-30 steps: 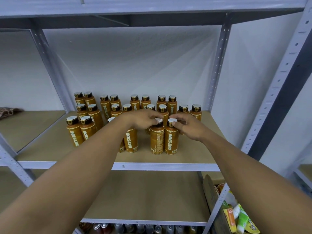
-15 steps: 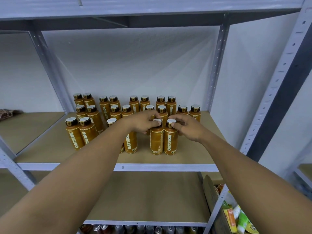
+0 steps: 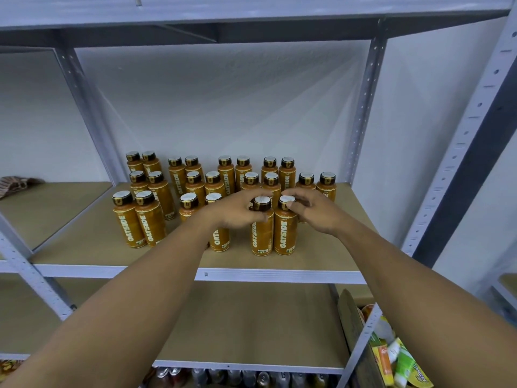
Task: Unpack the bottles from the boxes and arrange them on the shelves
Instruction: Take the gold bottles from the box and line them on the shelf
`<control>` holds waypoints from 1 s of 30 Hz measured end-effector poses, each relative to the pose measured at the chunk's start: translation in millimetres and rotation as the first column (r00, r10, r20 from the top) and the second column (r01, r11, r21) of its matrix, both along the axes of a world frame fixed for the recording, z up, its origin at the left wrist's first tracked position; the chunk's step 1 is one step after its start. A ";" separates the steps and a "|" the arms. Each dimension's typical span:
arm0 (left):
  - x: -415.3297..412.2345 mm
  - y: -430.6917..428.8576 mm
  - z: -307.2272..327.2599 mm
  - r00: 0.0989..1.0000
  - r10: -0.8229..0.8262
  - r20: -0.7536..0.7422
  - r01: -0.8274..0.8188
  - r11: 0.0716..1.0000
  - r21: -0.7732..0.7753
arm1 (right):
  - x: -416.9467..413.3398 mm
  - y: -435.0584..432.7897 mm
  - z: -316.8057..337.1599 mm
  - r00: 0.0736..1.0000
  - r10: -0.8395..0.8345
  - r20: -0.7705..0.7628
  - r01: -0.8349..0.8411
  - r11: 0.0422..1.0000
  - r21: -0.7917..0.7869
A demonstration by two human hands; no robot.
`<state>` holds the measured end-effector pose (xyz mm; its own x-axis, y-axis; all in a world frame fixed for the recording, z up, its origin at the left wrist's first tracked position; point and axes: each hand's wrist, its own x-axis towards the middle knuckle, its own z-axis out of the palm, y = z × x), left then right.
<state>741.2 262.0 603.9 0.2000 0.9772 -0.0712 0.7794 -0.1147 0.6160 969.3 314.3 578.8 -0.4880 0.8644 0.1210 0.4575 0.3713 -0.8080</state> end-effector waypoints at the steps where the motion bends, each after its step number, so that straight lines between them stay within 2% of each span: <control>1: -0.9 1.1 -0.2 1.000 -0.008 -0.018 0.008 1.000 0.001 | 0.0 -0.4 0.1 1.000 -0.001 0.002 0.001 1.000 0.002; 7: 1.1 -2.6 -4.5 0.999 0.021 -0.029 -0.018 0.995 0.098 | 0.6 -2.2 0.8 1.000 0.000 0.006 0.000 1.000 0.003; 11: 2.9 -7.3 -16.8 0.997 0.057 0.049 -0.066 0.981 0.184 | -0.1 -3.4 0.6 1.000 0.007 -0.009 -0.007 1.000 -0.011; 22: 3.2 -15.0 -27.5 0.988 0.057 0.146 -0.089 0.971 0.223 | -0.9 -10.4 -2.4 0.997 -0.016 -0.073 0.011 0.998 -0.067; 30: 2.5 -16.6 -45.1 0.977 0.065 0.204 -0.118 0.959 0.260 | 0.4 -25.9 -20.4 0.995 -0.068 -0.071 0.072 0.996 0.057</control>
